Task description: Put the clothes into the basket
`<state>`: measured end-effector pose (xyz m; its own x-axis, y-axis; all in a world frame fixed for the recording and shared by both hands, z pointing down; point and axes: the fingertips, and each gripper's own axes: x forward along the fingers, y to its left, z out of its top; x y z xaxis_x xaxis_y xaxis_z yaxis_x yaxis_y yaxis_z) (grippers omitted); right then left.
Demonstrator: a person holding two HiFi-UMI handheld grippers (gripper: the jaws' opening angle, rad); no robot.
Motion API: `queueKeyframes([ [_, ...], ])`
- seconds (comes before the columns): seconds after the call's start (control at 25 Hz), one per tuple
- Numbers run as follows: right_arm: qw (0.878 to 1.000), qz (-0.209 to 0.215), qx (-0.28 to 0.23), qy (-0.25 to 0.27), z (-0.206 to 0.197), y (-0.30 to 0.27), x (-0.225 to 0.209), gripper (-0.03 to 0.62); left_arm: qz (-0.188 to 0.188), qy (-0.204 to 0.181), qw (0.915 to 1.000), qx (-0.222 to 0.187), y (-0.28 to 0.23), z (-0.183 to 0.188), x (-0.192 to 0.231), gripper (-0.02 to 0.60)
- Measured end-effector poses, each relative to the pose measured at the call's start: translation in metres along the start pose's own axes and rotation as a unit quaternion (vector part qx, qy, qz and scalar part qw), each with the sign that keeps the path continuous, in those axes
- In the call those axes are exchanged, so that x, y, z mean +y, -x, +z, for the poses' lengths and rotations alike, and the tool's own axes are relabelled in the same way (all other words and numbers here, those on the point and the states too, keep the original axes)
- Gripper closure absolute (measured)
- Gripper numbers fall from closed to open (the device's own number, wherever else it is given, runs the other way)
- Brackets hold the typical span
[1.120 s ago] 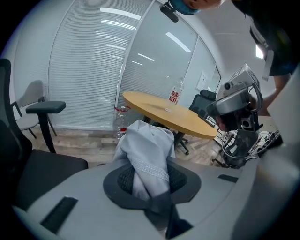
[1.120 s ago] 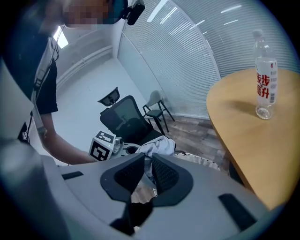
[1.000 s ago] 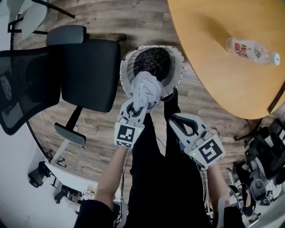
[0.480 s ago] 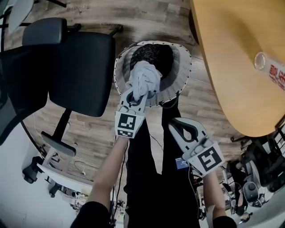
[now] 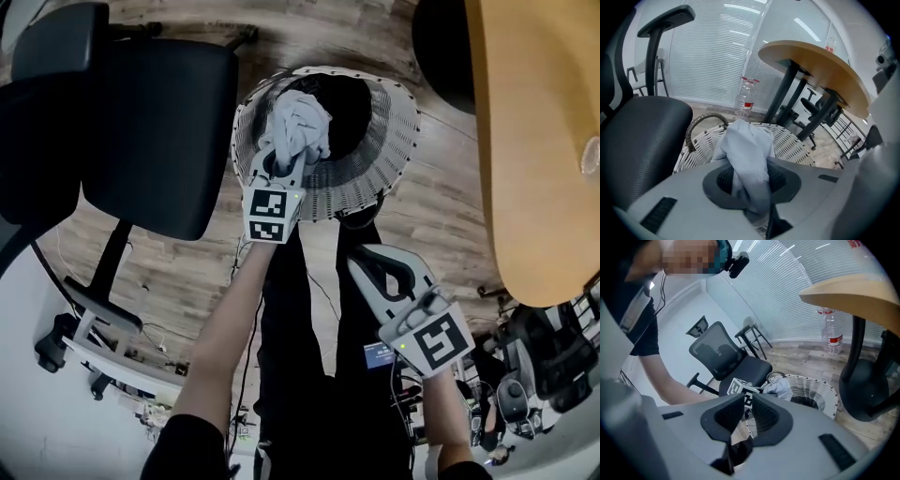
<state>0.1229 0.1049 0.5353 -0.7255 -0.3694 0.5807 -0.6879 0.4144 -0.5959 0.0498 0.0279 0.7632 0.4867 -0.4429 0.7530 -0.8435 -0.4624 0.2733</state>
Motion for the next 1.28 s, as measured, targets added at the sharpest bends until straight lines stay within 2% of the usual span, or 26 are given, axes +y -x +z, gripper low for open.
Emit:
queueKeyframes([
  [0.24, 1.0, 0.007, 0.012, -0.008, -0.021, -0.019, -0.003, 0.536, 0.039, 0.0, 0.9992, 0.011, -0.042, -0.017, 0.024, 0.491],
  [0.48, 0.999, -0.005, 0.029, -0.027, -0.049, -0.047, -0.02, 0.536, 0.063, 0.046, 0.9968, 0.017, -0.088, -0.042, 0.062, 0.491],
  [0.64, 0.999, -0.012, 0.032, -0.037, -0.058, -0.05, -0.025, 0.534, 0.081, 0.023, 0.9962, 0.022, -0.112, -0.053, 0.074, 0.503],
  [0.8, 0.998, -0.019, 0.04, -0.045, -0.073, -0.058, -0.035, 0.536, 0.089, 0.021, 0.9952, 0.036, -0.134, -0.069, 0.082, 0.531],
  [1.28, 0.996, -0.034, 0.052, -0.06, -0.095, -0.075, -0.052, 0.536, 0.094, 0.007, 0.993, 0.072, -0.187, -0.113, 0.104, 0.532],
])
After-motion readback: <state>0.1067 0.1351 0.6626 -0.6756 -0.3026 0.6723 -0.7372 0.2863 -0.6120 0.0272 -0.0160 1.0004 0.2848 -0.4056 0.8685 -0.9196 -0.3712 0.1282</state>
